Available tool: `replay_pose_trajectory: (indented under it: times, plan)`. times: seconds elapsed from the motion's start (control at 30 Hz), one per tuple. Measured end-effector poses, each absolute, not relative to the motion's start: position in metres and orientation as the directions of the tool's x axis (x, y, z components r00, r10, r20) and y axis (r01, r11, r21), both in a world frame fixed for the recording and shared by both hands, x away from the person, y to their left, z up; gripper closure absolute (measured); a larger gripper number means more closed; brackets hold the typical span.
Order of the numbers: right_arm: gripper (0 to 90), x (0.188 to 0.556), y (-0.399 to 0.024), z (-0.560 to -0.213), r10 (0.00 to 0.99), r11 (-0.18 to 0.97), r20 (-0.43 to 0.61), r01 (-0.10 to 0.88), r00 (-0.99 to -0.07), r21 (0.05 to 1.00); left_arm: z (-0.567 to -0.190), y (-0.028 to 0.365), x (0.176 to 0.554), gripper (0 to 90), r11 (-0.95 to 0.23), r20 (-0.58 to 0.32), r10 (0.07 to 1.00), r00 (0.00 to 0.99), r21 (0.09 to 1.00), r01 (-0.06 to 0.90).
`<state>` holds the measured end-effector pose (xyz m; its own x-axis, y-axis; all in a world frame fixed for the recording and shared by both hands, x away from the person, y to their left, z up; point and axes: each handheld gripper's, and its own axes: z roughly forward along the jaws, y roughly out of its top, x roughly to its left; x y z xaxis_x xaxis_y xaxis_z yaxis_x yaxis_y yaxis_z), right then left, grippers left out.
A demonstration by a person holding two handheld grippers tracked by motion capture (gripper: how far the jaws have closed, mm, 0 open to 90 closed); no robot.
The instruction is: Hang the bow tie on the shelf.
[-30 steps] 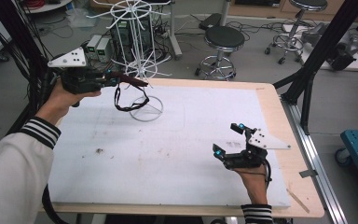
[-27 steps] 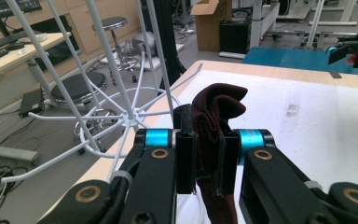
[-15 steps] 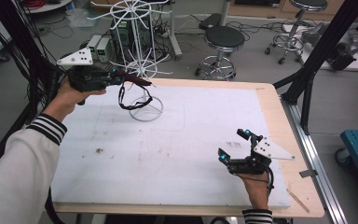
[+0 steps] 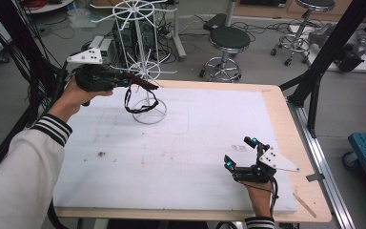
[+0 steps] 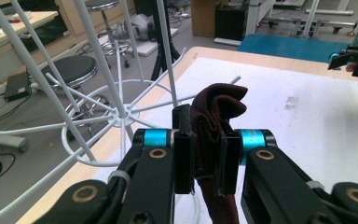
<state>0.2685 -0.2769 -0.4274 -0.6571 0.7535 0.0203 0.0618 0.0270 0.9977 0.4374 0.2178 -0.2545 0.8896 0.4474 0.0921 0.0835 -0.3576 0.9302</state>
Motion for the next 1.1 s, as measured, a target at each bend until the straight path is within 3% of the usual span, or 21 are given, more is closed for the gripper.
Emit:
replay_pose_trajectory:
  times: [0.23, 0.43, 0.57, 0.63, 0.77, 0.87, 1.1]
  plan:
    - [0.7, 0.2681, -0.2781, -0.4342, 0.757, 0.021, 0.028, 0.067, -0.653, 0.998, -0.2554, 0.2167, 0.4377, 77.4, -0.358, 0.084, 0.460, 0.884, 0.928, 0.098]
    - [0.7, 0.2681, -0.2775, -0.4347, 0.756, 0.020, 0.028, 0.065, -0.654, 0.998, -0.2560, 0.2150, 0.4366, 66.9, -0.352, 0.078, 0.480, 0.874, 0.929, 0.111]
    - [0.7, 0.2674, -0.2776, -0.4348, 0.757, 0.018, 0.027, 0.062, -0.653, 0.998, -0.2560, 0.2145, 0.4343, 45.9, -0.326, 0.069, 0.508, 0.859, 0.938, 0.117]
    - [0.7, 0.2674, -0.2776, -0.4349, 0.757, 0.018, 0.027, 0.062, -0.653, 0.998, -0.2552, 0.2152, 0.4339, 30.3, -0.304, 0.055, 0.524, 0.850, 0.944, 0.127]
    - [0.7, 0.2673, -0.2772, -0.4350, 0.756, 0.019, 0.029, 0.065, -0.654, 0.998, -0.2539, 0.2148, 0.4320, 18.5, -0.285, 0.054, 0.521, 0.852, 0.952, 0.115]
    - [0.7, 0.2678, -0.2762, -0.4353, 0.755, 0.016, 0.032, 0.067, -0.655, 0.998, -0.2536, 0.2157, 0.4321, 14.4, -0.284, 0.049, 0.521, 0.852, 0.952, 0.119]
    - [0.7, 0.2676, -0.2765, -0.4352, 0.755, 0.018, 0.031, 0.067, -0.655, 0.998, -0.2526, 0.2189, 0.4299, 13.9, -0.267, 0.059, 0.531, 0.845, 0.958, 0.101]
